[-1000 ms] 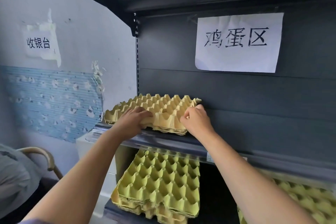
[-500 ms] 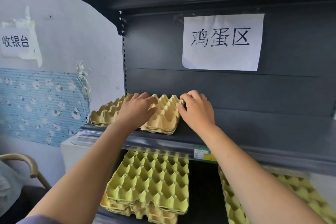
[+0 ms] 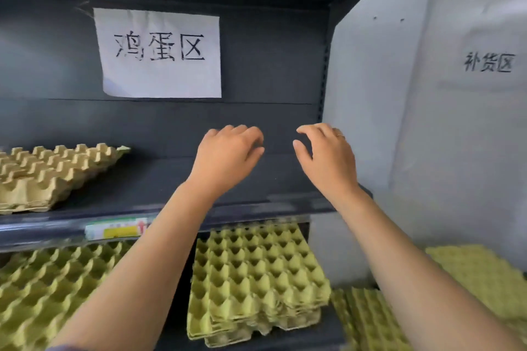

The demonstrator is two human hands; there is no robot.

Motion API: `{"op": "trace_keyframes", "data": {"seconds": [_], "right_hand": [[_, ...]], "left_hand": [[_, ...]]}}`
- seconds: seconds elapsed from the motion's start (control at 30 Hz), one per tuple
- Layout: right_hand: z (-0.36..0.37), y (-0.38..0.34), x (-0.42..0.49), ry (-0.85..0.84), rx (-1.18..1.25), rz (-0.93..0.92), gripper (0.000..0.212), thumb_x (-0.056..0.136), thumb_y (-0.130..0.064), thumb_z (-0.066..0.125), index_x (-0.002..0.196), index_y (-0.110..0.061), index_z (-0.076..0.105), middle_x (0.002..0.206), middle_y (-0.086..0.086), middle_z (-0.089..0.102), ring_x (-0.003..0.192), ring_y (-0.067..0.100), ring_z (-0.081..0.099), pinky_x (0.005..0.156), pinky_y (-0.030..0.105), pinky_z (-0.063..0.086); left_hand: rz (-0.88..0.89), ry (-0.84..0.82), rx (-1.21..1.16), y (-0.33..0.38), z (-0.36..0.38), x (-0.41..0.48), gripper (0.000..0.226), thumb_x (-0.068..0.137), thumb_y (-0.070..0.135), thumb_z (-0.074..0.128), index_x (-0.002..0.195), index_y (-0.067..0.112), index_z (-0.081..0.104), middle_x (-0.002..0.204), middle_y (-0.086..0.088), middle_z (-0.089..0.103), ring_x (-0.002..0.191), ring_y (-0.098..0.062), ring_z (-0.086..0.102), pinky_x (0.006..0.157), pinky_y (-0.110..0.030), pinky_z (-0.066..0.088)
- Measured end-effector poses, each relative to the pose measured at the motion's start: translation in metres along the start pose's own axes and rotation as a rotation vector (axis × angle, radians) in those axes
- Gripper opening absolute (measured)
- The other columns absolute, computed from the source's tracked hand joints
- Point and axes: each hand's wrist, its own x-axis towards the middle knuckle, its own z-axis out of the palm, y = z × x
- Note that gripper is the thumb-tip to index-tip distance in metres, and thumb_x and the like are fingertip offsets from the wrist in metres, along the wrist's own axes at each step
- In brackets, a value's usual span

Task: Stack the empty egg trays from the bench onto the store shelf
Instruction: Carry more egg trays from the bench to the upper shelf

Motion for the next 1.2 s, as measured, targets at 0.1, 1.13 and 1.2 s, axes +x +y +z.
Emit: {"op": "trace_keyframes", "data": {"seconds": [0.1,1.13,1.2], "right_hand": [[-0.039,0.079,-0.025,-0.037,-0.073,0.053,0.029,0.091,-0.025,0.056,0.116,-0.013,0.063,0.113,0.01,0.062,0.101,0.036,0.056,0.082,0.041,0.047],[-0.062,0.647,-0.229,-0.773,-0.346,0.814,0.046,0.096,-0.036,0.045,0.14,-0.023,0.041,0.137,0.004,0.047,0.125,0.027,0.043,0.097,0.039,0.042],[-0.059,0.684,-0.239,-0.8,-0.324,0.835,0.047,0.096,-0.037,0.046,0.14,-0.022,0.041,0.135,0.005,0.047,0.122,0.027,0.044,0.094,0.039,0.043]], "left_hand": [[0.063,-0.011,-0.044,0.076,0.036,0.017,0.023,0.094,0.033,0.046,0.11,0.021,0.056,0.097,0.003,0.061,0.09,-0.023,0.055,0.077,-0.034,0.035],[0.277,-0.827,-0.475,0.512,0.515,0.098,0.035,0.092,0.043,0.045,0.126,0.032,0.048,0.119,0.007,0.057,0.113,-0.018,0.052,0.092,-0.037,0.039],[0.234,-0.879,-0.455,0.531,0.541,0.096,0.038,0.093,0.042,0.045,0.129,0.031,0.047,0.123,0.006,0.055,0.114,-0.018,0.052,0.092,-0.037,0.039]]}}
